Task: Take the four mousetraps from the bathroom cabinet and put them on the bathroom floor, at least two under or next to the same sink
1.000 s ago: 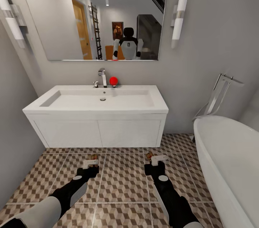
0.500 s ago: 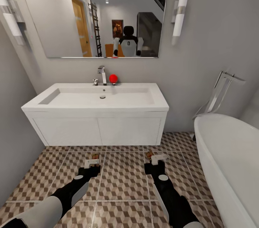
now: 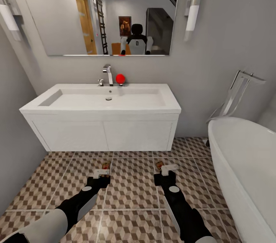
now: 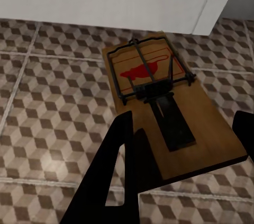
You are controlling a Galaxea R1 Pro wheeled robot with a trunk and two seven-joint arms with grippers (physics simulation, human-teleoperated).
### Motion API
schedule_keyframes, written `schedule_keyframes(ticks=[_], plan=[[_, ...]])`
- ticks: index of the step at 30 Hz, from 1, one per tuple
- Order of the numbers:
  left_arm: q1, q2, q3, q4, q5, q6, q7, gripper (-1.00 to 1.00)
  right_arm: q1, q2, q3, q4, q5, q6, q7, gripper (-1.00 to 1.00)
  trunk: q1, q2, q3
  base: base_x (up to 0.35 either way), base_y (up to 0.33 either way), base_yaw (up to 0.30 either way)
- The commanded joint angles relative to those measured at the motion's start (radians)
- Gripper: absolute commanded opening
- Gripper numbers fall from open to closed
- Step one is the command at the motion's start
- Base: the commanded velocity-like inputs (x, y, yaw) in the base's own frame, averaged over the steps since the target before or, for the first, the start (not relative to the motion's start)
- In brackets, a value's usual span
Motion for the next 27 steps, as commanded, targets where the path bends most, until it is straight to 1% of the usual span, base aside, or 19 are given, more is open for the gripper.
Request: schedule_keyframes(ticks=[1,27], plan=[[-0.001,0.001,-0.011,-0.002,0.007,-0.003,0.011,-1.00,0.000,0.000,0.002,-0.002,0.010,0.009,-0.005,-1.00,0.004,-0.008,-0.006,0.000,0.000,0.000],[-0.001,0.001,-0.015,-0.004,0.007,-0.003,0.011,-1.00,0.000,0.000,0.002,-0.003,0.010,0.009,-0.005,-1.00,0.104,-0.190,-0.124,0.000,0.000,0.000]])
